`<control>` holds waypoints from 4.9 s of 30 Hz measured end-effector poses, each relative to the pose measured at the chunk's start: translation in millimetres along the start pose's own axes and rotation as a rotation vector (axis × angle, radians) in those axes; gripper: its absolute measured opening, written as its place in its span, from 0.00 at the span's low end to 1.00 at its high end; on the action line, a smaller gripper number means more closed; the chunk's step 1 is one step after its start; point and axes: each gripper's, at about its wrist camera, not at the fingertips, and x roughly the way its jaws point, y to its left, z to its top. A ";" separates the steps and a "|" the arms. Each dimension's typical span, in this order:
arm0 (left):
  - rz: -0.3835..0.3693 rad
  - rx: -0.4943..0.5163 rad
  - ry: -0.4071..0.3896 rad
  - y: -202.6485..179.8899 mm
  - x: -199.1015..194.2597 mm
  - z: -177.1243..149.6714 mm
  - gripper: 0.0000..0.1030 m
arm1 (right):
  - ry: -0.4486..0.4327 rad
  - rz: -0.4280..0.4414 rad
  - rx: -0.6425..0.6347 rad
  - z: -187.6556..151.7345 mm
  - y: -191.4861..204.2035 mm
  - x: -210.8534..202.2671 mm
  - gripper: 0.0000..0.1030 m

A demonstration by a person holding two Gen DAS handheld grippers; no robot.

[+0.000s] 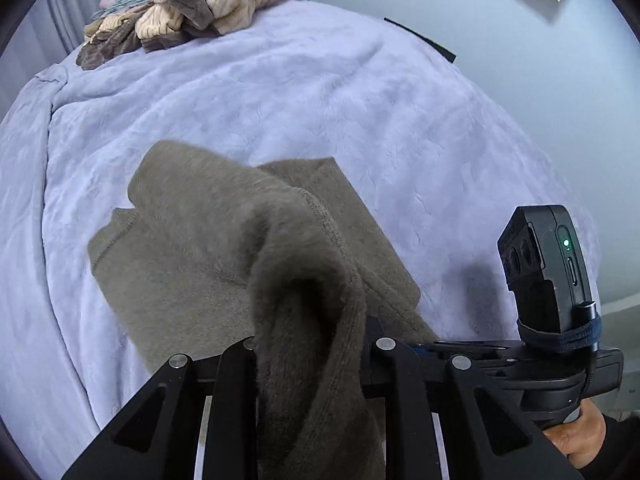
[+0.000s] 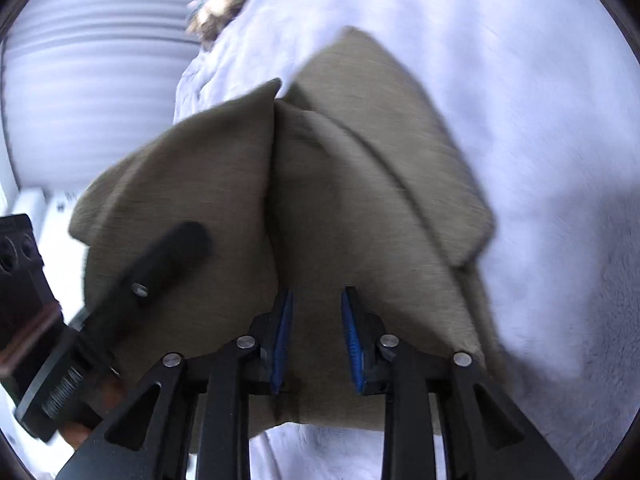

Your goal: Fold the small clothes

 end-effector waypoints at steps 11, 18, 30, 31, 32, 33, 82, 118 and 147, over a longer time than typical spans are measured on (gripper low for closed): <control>0.039 -0.148 -0.227 49.3 -65.3 -38.5 0.74 | -0.087 0.309 0.270 7.1 -40.3 6.9 0.52; 0.110 -0.452 -0.053 130.2 -23.3 -88.3 0.74 | -0.114 0.465 0.395 4.9 -62.7 -7.2 0.63; -0.166 -0.540 0.051 129.0 -0.4 -112.9 0.74 | -0.086 0.271 0.200 3.4 -31.1 -45.1 0.76; -0.199 -0.548 0.066 127.8 2.4 -115.7 0.74 | -0.078 0.251 0.176 -1.9 -29.0 -47.0 0.76; -0.233 -0.554 0.085 126.0 6.3 -118.8 0.74 | -0.067 0.236 0.162 -6.9 -27.3 -47.2 0.76; -0.257 -0.556 0.103 123.9 9.8 -121.1 0.74 | -0.057 0.221 0.152 -18.0 -31.1 -50.7 0.76; 0.150 -0.471 -0.052 123.1 -5.9 -79.9 0.59 | -0.024 -0.408 -0.223 63.1 35.6 -28.3 0.11; 0.105 -0.446 0.110 82.8 -2.9 -156.4 0.68 | 0.045 -0.492 -0.296 -40.0 26.5 -43.3 0.15; 0.144 -0.466 0.107 75.9 -36.6 -175.6 0.94 | 0.010 -0.465 -0.199 -45.1 32.0 -74.7 0.58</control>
